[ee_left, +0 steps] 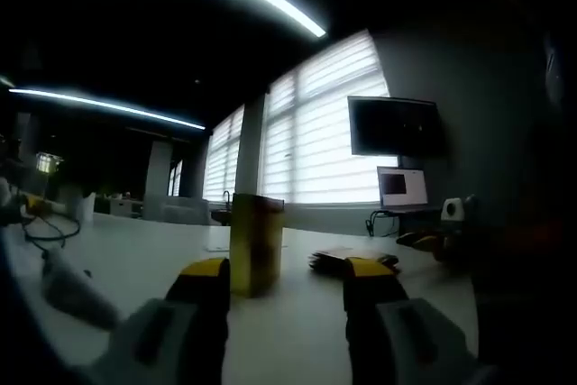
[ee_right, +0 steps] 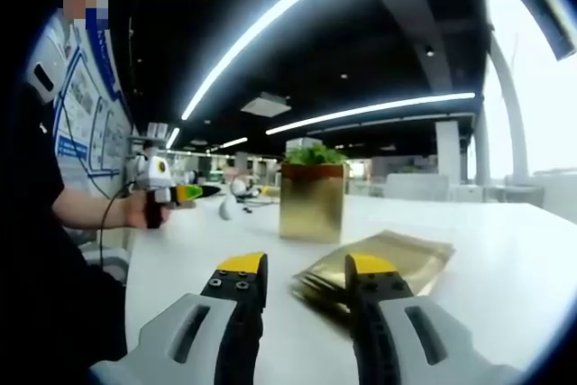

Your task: Extract single mask from mask box in order stack masks on table

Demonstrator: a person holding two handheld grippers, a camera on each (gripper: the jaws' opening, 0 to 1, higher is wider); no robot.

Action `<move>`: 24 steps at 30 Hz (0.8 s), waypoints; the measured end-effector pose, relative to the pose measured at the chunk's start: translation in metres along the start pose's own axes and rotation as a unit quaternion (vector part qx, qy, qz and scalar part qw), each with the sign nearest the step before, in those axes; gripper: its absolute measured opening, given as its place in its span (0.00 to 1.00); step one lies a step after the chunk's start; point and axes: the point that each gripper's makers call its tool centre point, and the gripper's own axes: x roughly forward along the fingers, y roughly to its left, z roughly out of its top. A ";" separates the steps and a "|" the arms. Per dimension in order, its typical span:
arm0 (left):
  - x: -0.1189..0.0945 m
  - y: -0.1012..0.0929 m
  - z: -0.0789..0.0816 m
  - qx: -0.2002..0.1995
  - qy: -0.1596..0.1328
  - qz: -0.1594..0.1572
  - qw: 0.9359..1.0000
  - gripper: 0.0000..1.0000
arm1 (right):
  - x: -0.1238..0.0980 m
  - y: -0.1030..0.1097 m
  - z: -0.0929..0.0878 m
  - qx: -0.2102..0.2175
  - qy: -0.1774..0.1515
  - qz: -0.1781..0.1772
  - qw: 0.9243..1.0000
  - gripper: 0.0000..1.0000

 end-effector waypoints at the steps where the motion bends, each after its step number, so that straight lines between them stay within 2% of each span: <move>1: 0.000 0.000 0.000 0.000 0.001 0.000 1.000 0.53 | 0.000 0.000 0.001 0.000 -0.002 0.000 1.000 0.31; 6: 0.000 0.000 0.000 0.000 0.000 0.000 1.000 0.53 | 0.000 0.003 0.003 -0.001 -0.006 0.003 1.000 0.29; 10: 0.000 -0.001 0.000 -0.001 0.001 0.001 1.000 0.53 | -0.003 0.000 0.002 0.002 -0.002 0.006 1.000 0.19; 16: 0.000 -0.001 -0.001 0.000 0.002 0.001 1.000 0.53 | -0.003 -0.001 0.000 -0.001 0.001 0.002 1.000 0.20; 19: 0.000 -0.001 0.000 0.002 0.001 0.001 1.000 0.53 | -0.001 0.007 0.000 0.004 0.005 0.010 1.000 0.22; 24: 0.000 0.000 -0.001 0.002 0.001 0.000 1.000 0.53 | -0.002 0.007 0.001 0.004 0.002 0.011 1.000 0.23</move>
